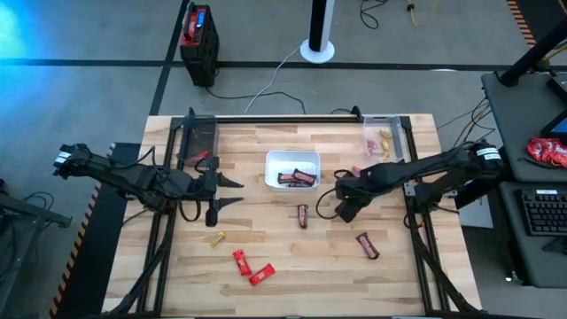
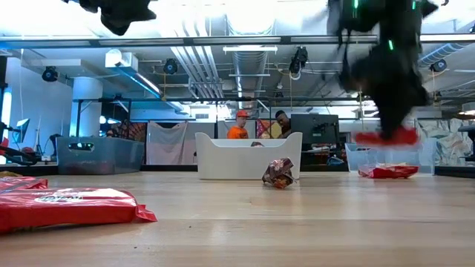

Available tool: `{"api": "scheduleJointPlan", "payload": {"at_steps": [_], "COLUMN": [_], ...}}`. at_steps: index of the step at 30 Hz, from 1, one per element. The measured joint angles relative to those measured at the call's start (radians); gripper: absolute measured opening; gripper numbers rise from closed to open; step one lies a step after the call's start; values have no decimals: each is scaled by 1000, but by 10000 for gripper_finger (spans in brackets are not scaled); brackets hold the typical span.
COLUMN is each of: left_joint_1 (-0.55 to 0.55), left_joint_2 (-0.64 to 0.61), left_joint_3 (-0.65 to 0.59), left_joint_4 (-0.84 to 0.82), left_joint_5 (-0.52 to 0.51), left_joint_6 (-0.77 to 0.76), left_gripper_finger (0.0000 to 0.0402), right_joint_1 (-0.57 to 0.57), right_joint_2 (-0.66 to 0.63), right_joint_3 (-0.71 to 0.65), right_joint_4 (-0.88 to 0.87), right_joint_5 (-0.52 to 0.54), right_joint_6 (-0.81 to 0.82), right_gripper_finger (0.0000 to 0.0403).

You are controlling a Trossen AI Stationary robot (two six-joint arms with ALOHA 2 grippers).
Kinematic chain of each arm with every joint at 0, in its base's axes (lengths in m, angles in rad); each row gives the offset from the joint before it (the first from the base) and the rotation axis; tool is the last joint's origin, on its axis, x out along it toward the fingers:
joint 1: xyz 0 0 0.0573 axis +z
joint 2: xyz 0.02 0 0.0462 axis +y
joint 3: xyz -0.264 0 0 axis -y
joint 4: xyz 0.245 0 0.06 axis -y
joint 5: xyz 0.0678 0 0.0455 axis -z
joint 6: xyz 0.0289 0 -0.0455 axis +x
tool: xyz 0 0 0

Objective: Sort candy by brand, put in halloween buckets
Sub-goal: Put the red chocolate bar into the black bin

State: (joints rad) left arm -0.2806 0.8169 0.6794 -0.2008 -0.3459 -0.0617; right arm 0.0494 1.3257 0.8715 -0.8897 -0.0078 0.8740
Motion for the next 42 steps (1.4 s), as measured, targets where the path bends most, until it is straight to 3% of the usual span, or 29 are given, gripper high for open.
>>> {"api": "scheduleJointPlan", "payload": {"at_steps": [8, 13, 18, 24, 32, 42], "left_joint_1": [0, 0, 0, 0, -1, 2], "left_joint_2": [62, 168, 295, 408, 505, 559], "left_joint_3": [-115, -146, -106, -32, 30, 79], "left_joint_4": [353, 549, 599, 615, 618, 639], "left_joint_5": [191, 206, 207, 231, 490, 439], "left_joint_6": [101, 132, 134, 167, 218, 207], "left_gripper_finger": [150, 150, 150, 150, 150, 150], "right_joint_1": [101, 113, 110, 110, 110, 110], "right_joint_2": [-75, -19, 78, 176, 216, 212], "right_joint_3": [54, 55, 57, 108, 182, 198], "right_joint_4": [524, 845, 1055, 1083, 1077, 1079], "right_joint_5": [-5, -78, -189, -288, -371, -393], "right_joint_6": [-185, -359, -473, -515, -574, -600], "right_gripper_finger": [18, 18, 18, 18, 18, 18]}}
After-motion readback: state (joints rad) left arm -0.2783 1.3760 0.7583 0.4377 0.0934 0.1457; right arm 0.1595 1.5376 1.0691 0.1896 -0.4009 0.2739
